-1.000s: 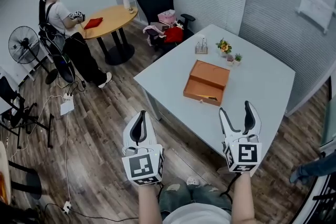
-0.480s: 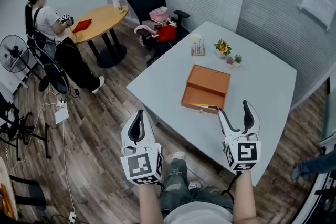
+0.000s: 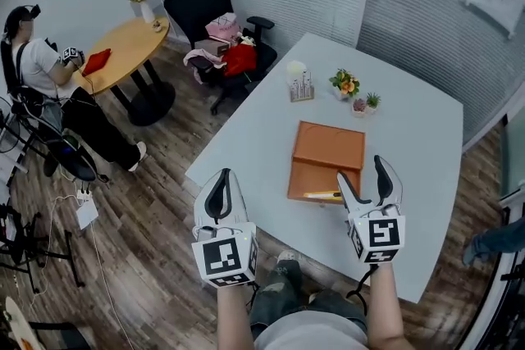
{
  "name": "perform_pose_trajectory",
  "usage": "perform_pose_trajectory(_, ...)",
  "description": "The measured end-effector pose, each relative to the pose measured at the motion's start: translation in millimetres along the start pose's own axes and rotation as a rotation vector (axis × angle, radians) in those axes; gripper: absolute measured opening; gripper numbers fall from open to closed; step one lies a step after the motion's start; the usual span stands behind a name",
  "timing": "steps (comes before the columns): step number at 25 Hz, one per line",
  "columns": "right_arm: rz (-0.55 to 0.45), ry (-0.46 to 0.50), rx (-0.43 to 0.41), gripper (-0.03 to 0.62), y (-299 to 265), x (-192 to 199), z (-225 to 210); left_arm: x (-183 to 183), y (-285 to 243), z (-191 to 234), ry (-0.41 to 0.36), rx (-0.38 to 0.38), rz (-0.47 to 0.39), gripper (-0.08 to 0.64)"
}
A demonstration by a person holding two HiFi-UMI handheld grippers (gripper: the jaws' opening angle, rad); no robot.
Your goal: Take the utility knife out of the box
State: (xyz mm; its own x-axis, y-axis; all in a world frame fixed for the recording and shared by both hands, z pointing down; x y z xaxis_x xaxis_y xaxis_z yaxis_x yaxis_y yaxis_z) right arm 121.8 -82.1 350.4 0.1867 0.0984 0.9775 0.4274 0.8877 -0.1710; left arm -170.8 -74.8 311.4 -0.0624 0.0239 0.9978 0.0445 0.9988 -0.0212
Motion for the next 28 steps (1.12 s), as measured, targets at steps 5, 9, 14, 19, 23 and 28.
perform_pose_trajectory(5,0.059,-0.001,0.04,0.362,-35,6,-10,10,-52,2,0.001,0.065,0.028,0.0)
perform_pose_trajectory(9,0.105,-0.014,0.059,0.347,-53,12,-17,24,-82,0,0.003,0.111,0.063,0.0)
perform_pose_trajectory(14,0.184,-0.025,0.038,0.345,-69,23,-29,41,-105,-7,-0.002,0.148,0.112,0.0)
perform_pose_trajectory(19,0.283,-0.02,-0.016,0.337,-76,34,-41,56,-115,-12,-0.006,0.168,0.163,0.0)
perform_pose_trajectory(23,0.351,0.018,-0.075,0.322,-83,47,-54,68,-121,-21,-0.015,0.171,0.203,0.0)
perform_pose_trajectory(28,0.432,0.054,-0.174,0.311,-89,63,-61,79,-124,-26,0.008,0.153,0.248,0.0)
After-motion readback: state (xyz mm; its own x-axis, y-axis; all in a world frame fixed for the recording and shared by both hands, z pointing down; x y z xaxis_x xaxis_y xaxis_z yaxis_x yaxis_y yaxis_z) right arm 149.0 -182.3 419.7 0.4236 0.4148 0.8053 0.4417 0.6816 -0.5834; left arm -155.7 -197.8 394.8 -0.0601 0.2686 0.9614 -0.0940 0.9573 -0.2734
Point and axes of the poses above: the fingertips, and each gripper's own axes: y backward along the fingers, z to its left, x out of its underside, the point moved 9 cm from there along y, backward along the fingers, and after that the axes turned 13 degrees about -x, right-handed, at the moved point
